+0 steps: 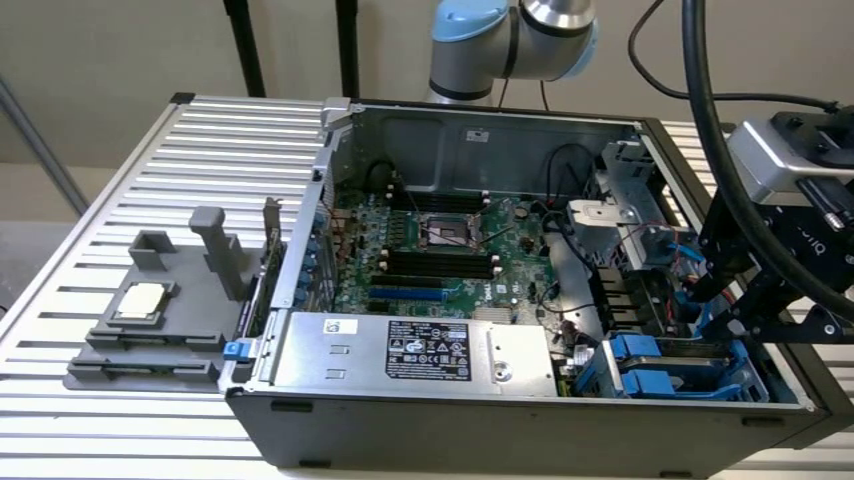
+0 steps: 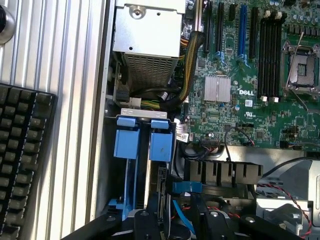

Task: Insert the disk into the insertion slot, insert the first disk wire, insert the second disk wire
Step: 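Insert the first disk wire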

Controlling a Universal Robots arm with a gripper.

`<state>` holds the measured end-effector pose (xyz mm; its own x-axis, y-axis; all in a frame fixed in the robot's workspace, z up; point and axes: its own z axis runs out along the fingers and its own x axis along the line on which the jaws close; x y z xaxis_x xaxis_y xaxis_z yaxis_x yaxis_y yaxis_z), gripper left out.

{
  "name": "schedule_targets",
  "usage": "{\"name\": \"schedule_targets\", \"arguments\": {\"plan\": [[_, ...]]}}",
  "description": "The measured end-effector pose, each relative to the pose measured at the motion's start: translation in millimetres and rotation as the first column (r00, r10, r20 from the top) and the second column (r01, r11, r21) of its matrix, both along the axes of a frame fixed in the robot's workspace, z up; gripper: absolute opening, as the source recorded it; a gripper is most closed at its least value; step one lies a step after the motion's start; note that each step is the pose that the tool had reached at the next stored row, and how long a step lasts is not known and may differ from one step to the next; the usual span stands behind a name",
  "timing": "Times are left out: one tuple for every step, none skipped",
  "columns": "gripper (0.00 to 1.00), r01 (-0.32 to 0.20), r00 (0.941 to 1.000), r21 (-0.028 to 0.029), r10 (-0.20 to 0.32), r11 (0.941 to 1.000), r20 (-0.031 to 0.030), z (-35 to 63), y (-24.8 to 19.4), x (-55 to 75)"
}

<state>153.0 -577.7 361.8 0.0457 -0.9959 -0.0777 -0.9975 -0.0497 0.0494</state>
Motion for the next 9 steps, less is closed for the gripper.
{"name": "schedule_targets", "arguments": {"plan": [[0.39, 0.000, 1.0000, 0.0000, 0.000, 1.0000, 0.0000, 0.0, 0.0, 0.0], [0.39, 0.000, 1.0000, 0.0000, 0.000, 1.0000, 0.0000, 0.0, 0.0, 0.0], [0.39, 0.000, 1.0000, 0.0000, 0.000, 1.0000, 0.0000, 0.0, 0.0, 0.0], [0.39, 0.000, 1.0000, 0.0000, 0.000, 1.0000, 0.0000, 0.0, 0.0, 0.0], [0.39, 0.000, 1.0000, -0.0001, 0.000, 1.0000, 0.0000, 0.0, 0.0, 0.0], [0.39, 0.000, 1.0000, 0.0000, 0.000, 1.0000, 0.0000, 0.0, 0.0, 0.0], [0.39, 0.000, 1.0000, -0.0001, 0.000, 1.0000, 0.0000, 0.0, 0.0, 0.0], [0.39, 0.000, 1.0000, 0.0000, 0.000, 1.0000, 0.0000, 0.0, 0.0, 0.0], [0.39, 0.000, 1.0000, -0.0001, 0.000, 1.0000, 0.0000, 0.0, 0.0, 0.0]]}}
